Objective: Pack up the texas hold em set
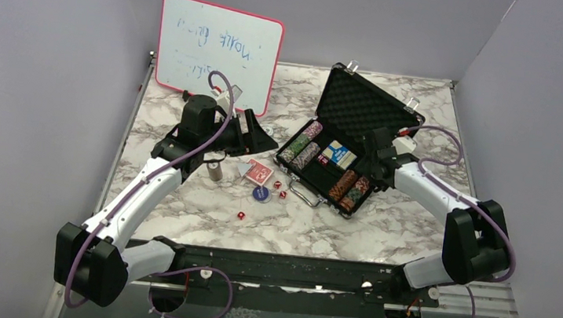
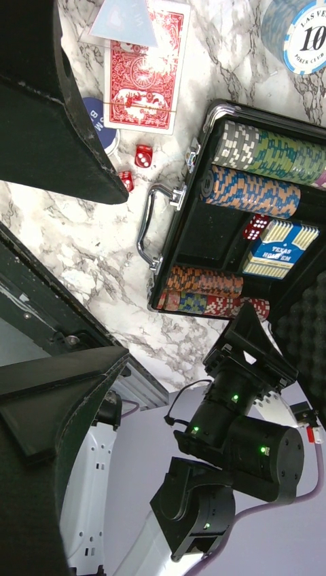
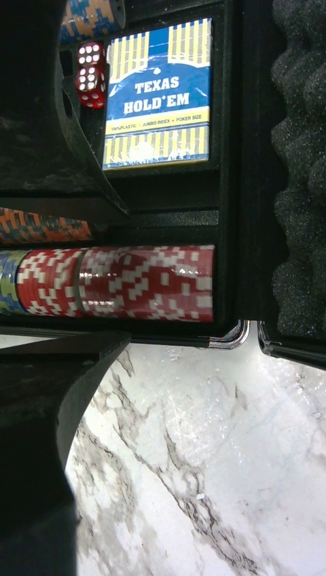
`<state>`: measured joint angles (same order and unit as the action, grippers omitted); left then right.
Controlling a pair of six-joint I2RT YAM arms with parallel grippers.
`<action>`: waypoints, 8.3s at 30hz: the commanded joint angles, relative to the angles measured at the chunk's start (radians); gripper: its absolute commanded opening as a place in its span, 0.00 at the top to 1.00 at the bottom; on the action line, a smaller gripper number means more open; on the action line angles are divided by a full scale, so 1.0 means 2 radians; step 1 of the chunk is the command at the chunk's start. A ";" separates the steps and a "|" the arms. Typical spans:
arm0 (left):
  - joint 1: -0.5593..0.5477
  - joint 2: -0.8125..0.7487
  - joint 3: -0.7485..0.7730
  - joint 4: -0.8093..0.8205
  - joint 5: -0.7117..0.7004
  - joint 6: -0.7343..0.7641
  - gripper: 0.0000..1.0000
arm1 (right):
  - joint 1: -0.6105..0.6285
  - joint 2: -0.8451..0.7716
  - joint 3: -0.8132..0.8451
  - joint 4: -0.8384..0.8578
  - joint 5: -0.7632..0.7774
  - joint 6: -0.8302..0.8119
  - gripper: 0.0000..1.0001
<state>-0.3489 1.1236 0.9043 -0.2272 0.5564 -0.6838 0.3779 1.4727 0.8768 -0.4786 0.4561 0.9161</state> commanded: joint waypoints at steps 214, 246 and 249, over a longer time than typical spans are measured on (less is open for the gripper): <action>-0.008 0.196 0.250 -0.199 -0.099 0.173 0.18 | 0.039 0.107 0.124 -0.075 0.048 0.074 0.72; -0.009 0.196 0.150 -0.127 -0.185 0.189 0.19 | 0.048 0.018 0.105 0.143 -0.207 -0.189 0.35; -0.009 0.210 0.116 -0.064 -0.182 0.189 0.21 | 0.053 0.015 0.084 0.201 -0.278 -0.199 0.36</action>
<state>-0.3641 1.5284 1.2137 -0.5316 0.2245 -0.3225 0.4660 1.5154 1.0920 -0.2890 0.1528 0.6136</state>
